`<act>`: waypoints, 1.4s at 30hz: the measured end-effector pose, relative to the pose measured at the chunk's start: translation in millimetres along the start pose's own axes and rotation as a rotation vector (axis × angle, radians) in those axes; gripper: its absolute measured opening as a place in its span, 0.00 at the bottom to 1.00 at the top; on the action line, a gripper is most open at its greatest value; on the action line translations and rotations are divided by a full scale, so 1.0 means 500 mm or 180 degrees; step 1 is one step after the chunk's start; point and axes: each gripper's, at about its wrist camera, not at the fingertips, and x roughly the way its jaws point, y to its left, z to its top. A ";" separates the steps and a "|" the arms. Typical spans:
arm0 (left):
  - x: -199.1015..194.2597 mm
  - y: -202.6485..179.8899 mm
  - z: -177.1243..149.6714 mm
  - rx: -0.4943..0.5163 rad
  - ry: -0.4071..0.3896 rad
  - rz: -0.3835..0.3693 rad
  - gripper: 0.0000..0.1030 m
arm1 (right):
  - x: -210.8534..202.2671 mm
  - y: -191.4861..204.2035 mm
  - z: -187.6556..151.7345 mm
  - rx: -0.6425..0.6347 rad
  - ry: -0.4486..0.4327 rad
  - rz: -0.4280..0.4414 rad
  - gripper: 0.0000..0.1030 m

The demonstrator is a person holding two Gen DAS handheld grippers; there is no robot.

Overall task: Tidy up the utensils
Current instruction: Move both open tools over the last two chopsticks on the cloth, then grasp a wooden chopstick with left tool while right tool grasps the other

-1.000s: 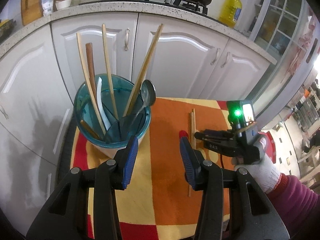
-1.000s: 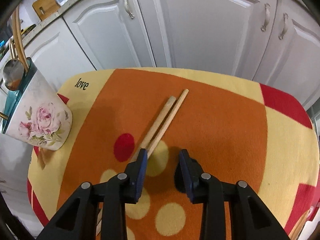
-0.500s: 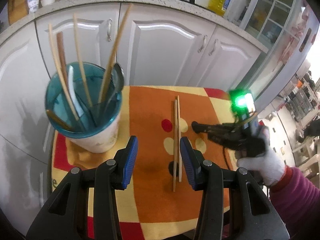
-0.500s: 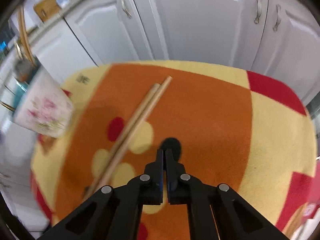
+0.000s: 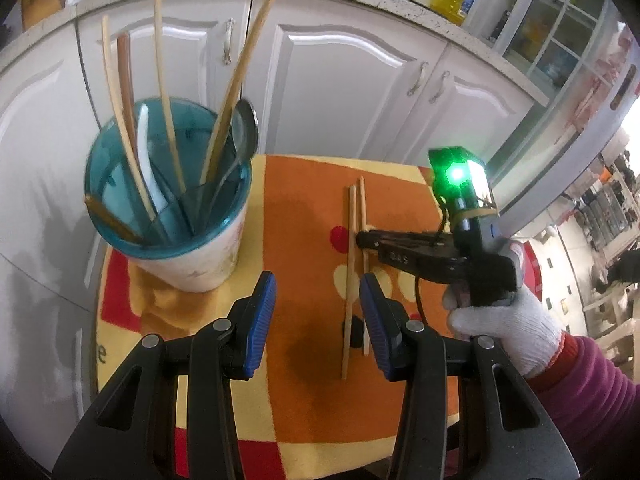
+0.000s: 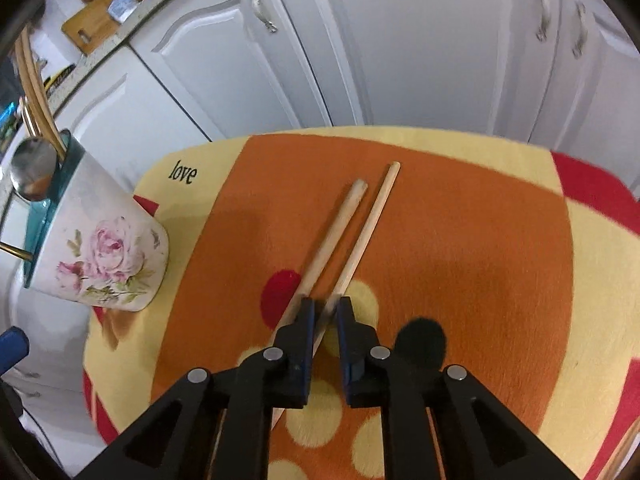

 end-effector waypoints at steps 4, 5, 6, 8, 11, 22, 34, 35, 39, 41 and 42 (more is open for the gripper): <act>0.007 -0.020 -0.007 0.0045 0.0032 -0.0087 0.41 | 0.000 -0.006 -0.004 -0.0017 0.0002 0.0042 0.08; 0.007 -0.025 -0.008 0.0064 0.0031 -0.0106 0.41 | -0.007 -0.016 -0.011 0.0016 -0.0013 0.0061 0.07; 0.009 -0.029 -0.007 0.0075 0.0032 -0.0116 0.41 | -0.017 -0.027 -0.021 0.0044 -0.0018 0.0070 0.06; 0.017 -0.035 -0.008 0.0077 0.0057 -0.0130 0.41 | -0.035 -0.047 -0.039 0.0119 -0.0012 0.0092 0.05; 0.038 -0.050 -0.002 0.0106 0.0091 -0.0156 0.41 | -0.071 -0.088 -0.077 0.0280 0.0005 0.0157 0.05; 0.206 -0.093 0.081 0.0044 0.0355 -0.0021 0.41 | -0.104 -0.129 -0.086 0.0489 -0.0056 0.0215 0.28; 0.373 -0.101 0.145 0.0085 0.0562 0.0428 0.27 | -0.109 -0.161 -0.071 0.0581 -0.0075 0.0303 0.32; 0.386 -0.103 0.146 0.0112 0.0594 0.0468 0.21 | -0.110 -0.160 -0.068 0.0563 -0.0080 0.0318 0.32; 0.388 -0.105 0.138 0.0114 0.0571 0.0431 0.06 | -0.107 -0.149 -0.043 0.0426 -0.0093 0.0292 0.32; 0.372 -0.096 0.123 0.0084 0.0586 0.0349 0.05 | -0.102 -0.140 -0.027 0.0346 -0.0098 0.0271 0.32; 0.364 -0.091 0.116 0.0063 0.0588 0.0316 0.05 | -0.100 -0.138 -0.021 0.0321 -0.0091 0.0271 0.32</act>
